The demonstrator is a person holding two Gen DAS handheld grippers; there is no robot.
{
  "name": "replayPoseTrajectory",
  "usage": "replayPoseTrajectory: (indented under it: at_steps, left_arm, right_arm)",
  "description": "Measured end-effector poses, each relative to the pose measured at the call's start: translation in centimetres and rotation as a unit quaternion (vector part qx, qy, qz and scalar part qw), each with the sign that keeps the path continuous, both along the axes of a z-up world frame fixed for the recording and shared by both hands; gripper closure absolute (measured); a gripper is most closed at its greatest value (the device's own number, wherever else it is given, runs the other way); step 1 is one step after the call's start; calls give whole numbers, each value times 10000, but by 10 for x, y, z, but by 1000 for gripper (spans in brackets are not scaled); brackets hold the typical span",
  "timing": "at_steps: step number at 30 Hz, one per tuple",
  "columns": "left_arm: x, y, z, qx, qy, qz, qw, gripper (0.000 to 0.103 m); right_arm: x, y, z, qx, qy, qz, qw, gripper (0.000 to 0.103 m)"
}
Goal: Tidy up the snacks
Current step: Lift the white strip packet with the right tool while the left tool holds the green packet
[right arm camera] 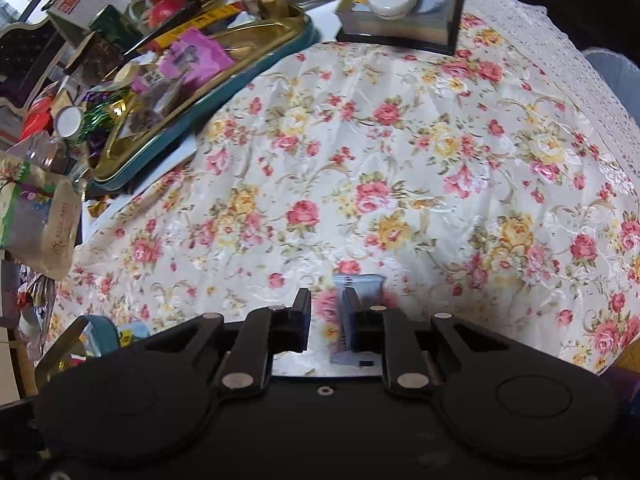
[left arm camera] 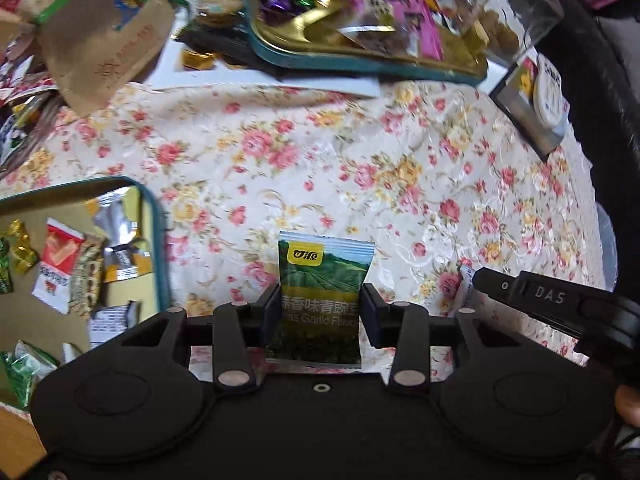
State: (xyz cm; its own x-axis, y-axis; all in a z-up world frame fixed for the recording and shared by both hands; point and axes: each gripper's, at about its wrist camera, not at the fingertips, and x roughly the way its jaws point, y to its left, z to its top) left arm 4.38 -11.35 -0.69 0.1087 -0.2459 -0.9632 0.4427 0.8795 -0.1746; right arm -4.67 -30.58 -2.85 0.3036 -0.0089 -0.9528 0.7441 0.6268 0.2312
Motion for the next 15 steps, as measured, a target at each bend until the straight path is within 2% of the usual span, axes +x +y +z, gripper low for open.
replayPoseTrajectory:
  at_steps: [4,5,6,7,11,15]
  left_arm:
    - [6,24,5,38,-115,243,9996,54]
    - [7,29,4,57,-112,285,9995,54]
    - [8,33,3,73,-97,303,9995,54]
    - [8,37,3,74,-77,313,9995,54]
    - [7,45,2,85,-23,321,9994,54]
    - [6,46,5,35,-39,299,9995,54]
  right_arm:
    - [6,6,0,32,24,78,10000,81]
    - [5,4,0,18,35,56,10000,77]
    - [4,2,0,-13,57,32,10000,63]
    - [2,0,-2,-52,114,3,9999,58]
    - [-4,-13,-16,-190,386,-299,9986,58]
    - [-6,-20,-34,140,566,-623,9964,58]
